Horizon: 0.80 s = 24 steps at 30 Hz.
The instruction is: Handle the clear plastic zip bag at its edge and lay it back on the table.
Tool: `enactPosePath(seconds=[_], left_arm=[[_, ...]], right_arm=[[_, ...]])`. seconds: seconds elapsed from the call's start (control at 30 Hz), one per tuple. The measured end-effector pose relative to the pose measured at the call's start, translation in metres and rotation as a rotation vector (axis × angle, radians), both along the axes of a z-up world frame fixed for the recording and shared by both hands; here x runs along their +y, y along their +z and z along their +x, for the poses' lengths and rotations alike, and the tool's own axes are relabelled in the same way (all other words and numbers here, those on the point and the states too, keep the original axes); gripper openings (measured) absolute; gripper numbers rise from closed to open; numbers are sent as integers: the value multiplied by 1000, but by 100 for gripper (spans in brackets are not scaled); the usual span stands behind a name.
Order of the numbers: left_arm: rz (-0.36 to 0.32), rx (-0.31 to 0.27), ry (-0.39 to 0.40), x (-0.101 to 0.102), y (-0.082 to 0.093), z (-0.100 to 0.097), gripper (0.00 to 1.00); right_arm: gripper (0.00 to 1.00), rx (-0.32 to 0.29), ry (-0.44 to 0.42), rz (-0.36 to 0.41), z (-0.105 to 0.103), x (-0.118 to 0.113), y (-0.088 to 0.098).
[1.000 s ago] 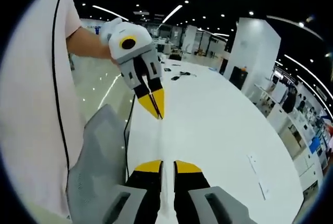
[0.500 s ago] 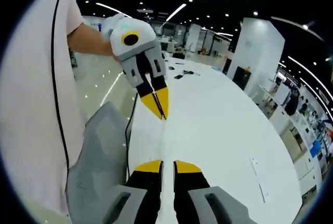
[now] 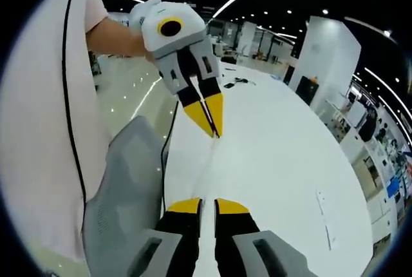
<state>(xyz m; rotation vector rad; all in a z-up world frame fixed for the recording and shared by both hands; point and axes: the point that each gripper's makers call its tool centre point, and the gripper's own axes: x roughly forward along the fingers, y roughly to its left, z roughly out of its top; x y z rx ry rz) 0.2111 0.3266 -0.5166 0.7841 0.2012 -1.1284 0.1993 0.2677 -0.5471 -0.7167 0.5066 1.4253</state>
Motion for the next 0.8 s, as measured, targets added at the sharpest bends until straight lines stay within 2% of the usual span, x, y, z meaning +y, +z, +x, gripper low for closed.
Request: enactPosePath(seconds=[0.23,0.8], left_arm=[[-6,-6,-2,-1,3,-1,0],[-19,-13,-4,-3,7,-3,0]], right_arm=[[0,3,-4,-11,0,2,-4],[0,63,-44,4,0,1,-9]])
